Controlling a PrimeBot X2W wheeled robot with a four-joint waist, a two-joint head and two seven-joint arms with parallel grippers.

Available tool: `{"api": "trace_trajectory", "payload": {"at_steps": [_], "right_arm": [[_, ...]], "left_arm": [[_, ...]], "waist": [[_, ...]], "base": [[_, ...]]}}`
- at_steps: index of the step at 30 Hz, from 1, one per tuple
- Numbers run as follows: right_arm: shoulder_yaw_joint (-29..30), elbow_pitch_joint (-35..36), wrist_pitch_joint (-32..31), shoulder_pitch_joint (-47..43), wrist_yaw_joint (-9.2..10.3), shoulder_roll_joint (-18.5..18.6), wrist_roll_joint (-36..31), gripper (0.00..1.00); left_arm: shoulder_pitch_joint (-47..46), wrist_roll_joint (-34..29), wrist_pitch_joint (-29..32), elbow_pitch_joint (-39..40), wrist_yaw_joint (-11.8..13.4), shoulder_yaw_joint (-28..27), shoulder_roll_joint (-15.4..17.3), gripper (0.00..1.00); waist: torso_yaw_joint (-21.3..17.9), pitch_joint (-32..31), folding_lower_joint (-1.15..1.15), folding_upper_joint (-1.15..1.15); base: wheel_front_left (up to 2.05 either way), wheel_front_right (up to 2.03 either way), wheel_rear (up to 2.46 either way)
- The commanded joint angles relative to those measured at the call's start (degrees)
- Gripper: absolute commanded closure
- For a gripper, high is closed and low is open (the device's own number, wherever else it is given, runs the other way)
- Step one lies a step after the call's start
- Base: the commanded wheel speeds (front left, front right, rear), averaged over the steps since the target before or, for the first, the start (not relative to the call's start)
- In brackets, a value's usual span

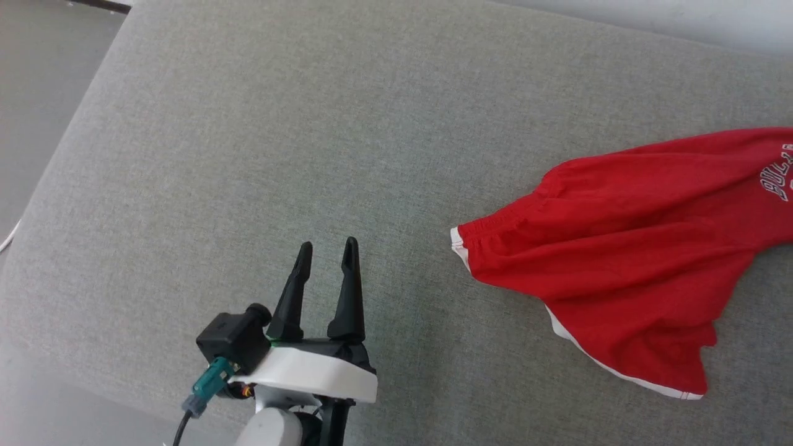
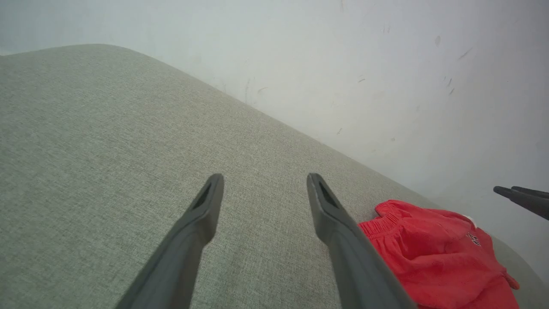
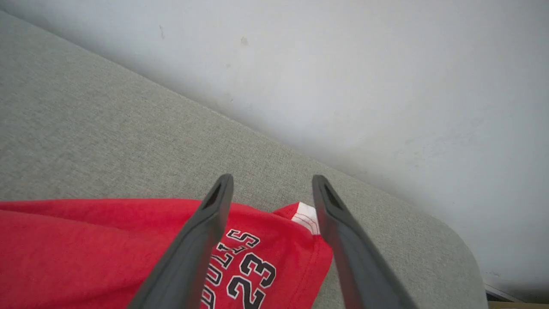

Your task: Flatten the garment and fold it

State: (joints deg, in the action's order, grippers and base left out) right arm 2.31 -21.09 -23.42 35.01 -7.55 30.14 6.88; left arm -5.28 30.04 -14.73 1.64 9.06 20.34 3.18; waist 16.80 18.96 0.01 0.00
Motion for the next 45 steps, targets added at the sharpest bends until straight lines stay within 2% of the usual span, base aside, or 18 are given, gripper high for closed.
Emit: {"api": "trace_trajectory", "payload": {"at_steps": [1, 5, 9, 12, 15, 18, 20, 23, 27, 36, 37, 38, 39, 45], "right_arm": [[0.50, 1.86, 0.98, 0.58, 0.06, -0.53, 1.02, 0.00], [0.97, 9.33, 1.10, -4.09, 0.06, -3.05, 5.18, 0.00], [2.56, 20.12, -1.45, -14.43, 0.06, -6.38, 8.80, 0.00], [5.82, 28.95, -3.64, -24.73, 0.06, -10.27, 8.86, 0.00], [8.72, 36.98, -4.96, -35.18, 0.06, -15.88, 8.15, 0.00], [9.25, 41.91, -4.72, -42.87, 0.06, -20.45, 7.31, 0.00], [8.58, 42.42, -4.04, -45.65, 0.06, -22.74, 7.21, 0.00], [6.46, 41.01, -2.48, -46.98, 0.06, -23.79, 6.28, 0.00], [4.02, 37.04, -0.98, -45.62, 0.06, -24.05, 4.45, 0.00], [0.97, 30.81, -3.91, -43.56, 0.06, -24.71, 2.91, 0.00], [1.04, 30.20, -4.86, -43.70, 0.06, -24.91, 2.88, 0.10], [1.04, 29.84, -5.78, -43.83, 0.06, -25.10, 2.81, 0.91], [1.25, 29.63, -6.50, -43.93, 0.06, -25.28, 2.60, 1.00], [2.55, 30.84, -7.05, -43.61, 0.06, -25.89, 1.38, 1.00]], "left_arm": [[-0.78, -0.75, -0.27, -0.26, -0.48, -0.40, -0.27, 0.00], [0.43, -1.41, -0.27, -0.17, -0.13, -1.66, -0.28, 0.00], [2.59, -1.82, -0.27, 0.43, 0.13, -3.36, -0.13, 0.00], [3.86, -2.08, -0.27, 1.31, 0.23, -4.51, 0.28, 0.00], [4.51, -2.35, -0.27, 2.49, 0.34, -5.46, 0.59, 0.00], [4.71, -2.62, -0.27, 3.41, 0.36, -6.01, 0.81, 0.00], [4.75, -2.89, -0.27, 3.89, 0.49, -6.07, 0.80, 0.00], [4.62, -3.27, -0.27, 4.41, 0.88, -5.41, 0.66, 0.00], [4.01, -3.39, -0.18, 4.51, 0.94, -4.26, 0.52, 0.00], [2.99, -3.17, 0.04, 4.07, 1.18, -2.74, 0.30, 0.00], [3.04, -3.08, 0.02, 4.05, 1.27, -2.75, 0.28, 0.00], [3.14, -3.01, 0.00, 4.04, 1.34, -2.75, 0.26, 0.00], [3.22, -2.95, -0.01, 4.03, 1.41, -2.75, 0.24, 0.00], [3.89, -2.63, -0.10, 3.93, 1.89, -3.17, 0.15, 0.00]], "waist": [[-1.74, -2.33, -0.01, 0.00], [-3.63, -5.35, -0.01, 0.00], [-5.80, -7.49, -0.01, 0.00], [-7.17, -7.96, -0.01, 0.00], [-8.23, -7.26, -0.01, 0.00], [-9.13, -6.11, -0.01, 0.00], [-9.49, -5.45, -0.01, 0.00], [-9.49, -4.60, -0.01, 0.00], [-8.61, -3.69, -0.01, 0.00], [-4.97, -2.53, -0.01, 0.00], [-4.74, -2.55, -0.01, 0.00], [-4.56, -2.60, -0.01, 0.00], [-4.43, -2.65, -0.01, 0.00], [-5.19, -3.80, -0.01, 0.00]], "base": [[0.00, 0.00, 0.00], [0.00, 0.00, 0.00], [0.00, 0.00, 0.00], [0.00, 0.00, 0.00], [0.00, 0.00, 0.00], [0.00, 0.00, 0.00], [0.00, 0.00, 0.00], [0.00, 0.00, 0.00], [0.00, 0.00, 0.00], [0.00, 0.00, 0.00], [0.00, 0.00, 0.00], [0.00, 0.00, 0.00], [0.00, 0.00, 0.00], [0.00, 0.00, 0.00]]}}
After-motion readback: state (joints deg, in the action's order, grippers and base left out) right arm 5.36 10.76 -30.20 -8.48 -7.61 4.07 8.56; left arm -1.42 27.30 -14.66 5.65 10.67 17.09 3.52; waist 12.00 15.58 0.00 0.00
